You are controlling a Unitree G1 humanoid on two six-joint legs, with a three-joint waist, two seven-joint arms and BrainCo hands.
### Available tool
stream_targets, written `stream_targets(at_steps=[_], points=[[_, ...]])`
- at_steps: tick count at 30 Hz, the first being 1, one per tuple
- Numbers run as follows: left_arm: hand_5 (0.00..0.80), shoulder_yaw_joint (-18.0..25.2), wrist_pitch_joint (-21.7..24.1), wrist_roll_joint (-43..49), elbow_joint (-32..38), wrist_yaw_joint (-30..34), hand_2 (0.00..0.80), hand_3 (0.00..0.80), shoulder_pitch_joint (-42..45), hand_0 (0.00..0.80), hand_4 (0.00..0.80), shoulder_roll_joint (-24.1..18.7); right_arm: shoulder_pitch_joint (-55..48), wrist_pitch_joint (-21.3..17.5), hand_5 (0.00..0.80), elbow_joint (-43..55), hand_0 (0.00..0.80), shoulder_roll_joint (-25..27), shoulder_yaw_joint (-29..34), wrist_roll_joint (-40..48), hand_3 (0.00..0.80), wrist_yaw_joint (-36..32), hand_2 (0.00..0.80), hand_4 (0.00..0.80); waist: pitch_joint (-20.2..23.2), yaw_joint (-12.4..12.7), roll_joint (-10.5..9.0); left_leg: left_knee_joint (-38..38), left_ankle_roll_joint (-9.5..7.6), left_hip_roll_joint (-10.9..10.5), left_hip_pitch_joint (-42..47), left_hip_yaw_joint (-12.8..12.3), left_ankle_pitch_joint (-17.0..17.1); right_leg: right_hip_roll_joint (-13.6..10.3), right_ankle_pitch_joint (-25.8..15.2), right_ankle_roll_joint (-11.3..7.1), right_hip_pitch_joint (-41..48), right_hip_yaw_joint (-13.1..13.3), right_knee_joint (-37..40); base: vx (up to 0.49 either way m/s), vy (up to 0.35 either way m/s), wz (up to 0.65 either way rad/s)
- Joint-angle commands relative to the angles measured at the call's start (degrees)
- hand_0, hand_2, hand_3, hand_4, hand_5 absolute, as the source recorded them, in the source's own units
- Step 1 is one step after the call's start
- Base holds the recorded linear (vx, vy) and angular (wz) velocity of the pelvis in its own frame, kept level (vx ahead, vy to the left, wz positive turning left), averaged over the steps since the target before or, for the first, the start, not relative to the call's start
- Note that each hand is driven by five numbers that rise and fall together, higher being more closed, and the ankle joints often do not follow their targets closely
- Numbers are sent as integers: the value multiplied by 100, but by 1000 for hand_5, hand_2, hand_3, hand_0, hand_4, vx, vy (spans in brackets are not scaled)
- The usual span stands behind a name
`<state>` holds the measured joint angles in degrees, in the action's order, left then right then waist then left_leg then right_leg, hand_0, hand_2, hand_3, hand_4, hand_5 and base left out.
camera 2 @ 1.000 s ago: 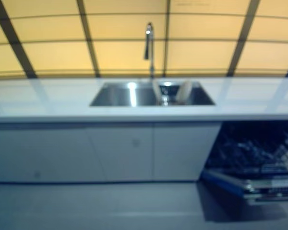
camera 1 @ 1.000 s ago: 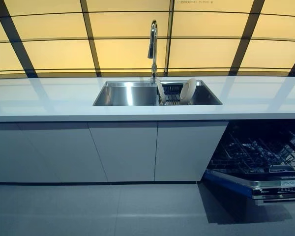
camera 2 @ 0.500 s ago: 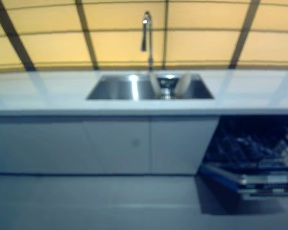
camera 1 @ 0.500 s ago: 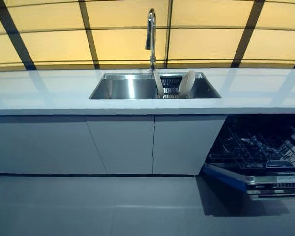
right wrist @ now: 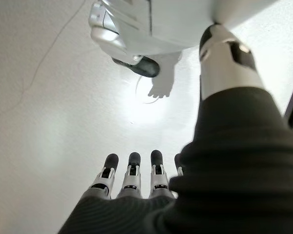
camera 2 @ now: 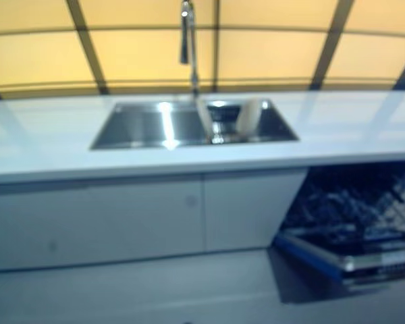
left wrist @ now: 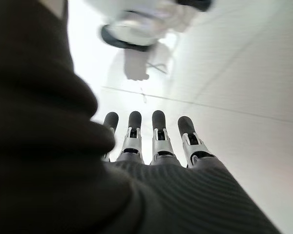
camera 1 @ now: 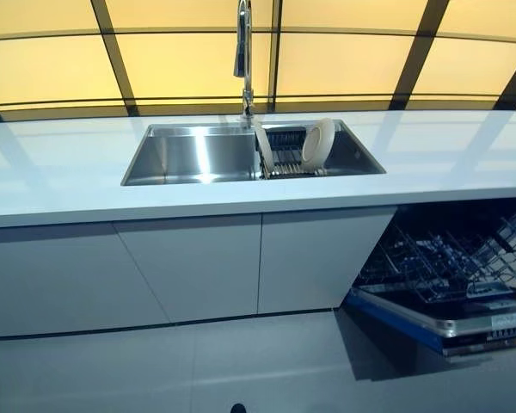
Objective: Take plates into dishwasher
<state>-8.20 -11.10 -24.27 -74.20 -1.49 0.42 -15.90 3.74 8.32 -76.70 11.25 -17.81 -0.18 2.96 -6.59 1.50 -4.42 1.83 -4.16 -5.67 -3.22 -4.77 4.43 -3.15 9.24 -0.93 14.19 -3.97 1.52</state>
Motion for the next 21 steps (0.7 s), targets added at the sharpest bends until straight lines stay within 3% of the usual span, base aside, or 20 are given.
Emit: stream_targets(at_steps=[1, 7, 9, 10, 11, 12, 13, 14, 15, 18, 20, 21], points=[[0, -321, 55, 196, -138, 57, 0, 0, -303, 0, 0, 326, 222, 110, 0, 129, 0, 66, -241, 24, 0, 44, 0, 0, 150, 211, 231, 808, 256, 13, -1070, 99, -485, 217, -1, -2, 269, -173, -239, 133, 46, -5], [0, -295, -139, 209, -243, 65, 0, 0, -272, 0, 0, 363, 191, 298, 0, 79, 0, 87, -112, 254, 0, 196, 0, 0, 193, 173, 216, 1223, 187, 56, -1258, -5, -750, 114, 2, -116, 233, -112, -234, 146, 68, -6], [0, -219, -237, 266, -303, 74, 0, 0, -271, 0, 0, 375, 145, 313, 0, 17, 0, 87, 15, 335, 0, 319, 0, 0, 277, 137, 184, 1175, 90, 24, -1114, -16, -858, 37, 3, -205, 251, -149, -431, 282, 149, -3], [0, -201, -254, 379, -354, 109, 0, 0, -278, 0, 0, 355, 124, 266, 0, -14, 0, 85, 159, 496, 0, 365, 0, 0, 333, 99, 148, 988, -66, -83, -833, 39, -937, -105, -251, -375, 115, -221, -1095, 344, 231, 0], [0, -216, -244, 471, -360, 128, 0, 0, -271, 0, 0, 338, 135, 253, 0, -14, 0, 87, 254, 572, 0, 357, 0, 0, 364, 59, 154, 692, -161, -157, -541, 113, -893, -283, -766, -474, -275, -263, -1954, 296, 254, -5], [0, -240, -225, 501, -355, 122, 0, 0, -267, 0, 0, 328, 139, 209, 0, 0, 0, 94, 302, 637, 0, 381, 0, 0, 362, 25, 183, 472, -231, -200, -326, 171, -863, -421, -1058, -499, -694, -237, -2804, 198, 258, -11], [0, -296, -207, 562, -359, 131, 0, 0, -279, 0, 0, 307, 117, 81, 0, 18, 0, 111, 346, 726, 0, 429, 0, 0, 315, -70, 223, 286, -320, -253, -73, 211, -879, -446, -1270, -471, -1388, -29, -3960, 159, 217, -13], [0, -340, -228, 677, -358, 157, 0, 0, -301, 0, 0, 256, 89, -6, 0, 72, 0, 137, 385, 757, 0, 449, 0, 0, 267, -196, 248, 199, -343, -258, 95, 185, -890, -266, -1248, -404, -1816, 129, -4440, 138, 171, -14], [0, -359, -251, 764, -355, 166, 0, 0, -325, 0, 0, 216, 74, -36, 0, 115, 0, 150, 383, 780, 0, 460, 0, 0, 230, -242, 262, 140, -342, -264, 195, 188, -880, -250, -1208, -356, -2019, 86, -4468, 171, 113, 10], [0, -402, -275, 748, -372, 58, 0, 0, -456, 0, 0, 101, 118, -171, 0, 110, 0, 205, 270, 940, 0, 442, 0, 0, 117, -319, 462, -77, -185, -70, 542, 245, -732, -39, -808, -153, -2170, -168, -3039, 172, -18, 38], [0, -418, -198, 842, -370, 68, 0, 0, -490, 0, 0, 66, 130, -279, 0, 109, 0, 270, 225, 908, 0, 393, 0, 0, 64, -308, 533, -108, -122, 2, 731, 272, -828, 87, -1229, -297, -2090, -94, -934, 197, -117, 32], [0, -396, -202, 893, -361, 86, 0, 0, -500, 0, 0, 57, 118, -310, 0, 110, 0, 285, 223, 927, 0, 395, 0, 0, 53, -323, 511, -68, -117, -55, 773, 312, -928, 109, -1651, -438, -2126, 158, -48, 191, -121, 11]])
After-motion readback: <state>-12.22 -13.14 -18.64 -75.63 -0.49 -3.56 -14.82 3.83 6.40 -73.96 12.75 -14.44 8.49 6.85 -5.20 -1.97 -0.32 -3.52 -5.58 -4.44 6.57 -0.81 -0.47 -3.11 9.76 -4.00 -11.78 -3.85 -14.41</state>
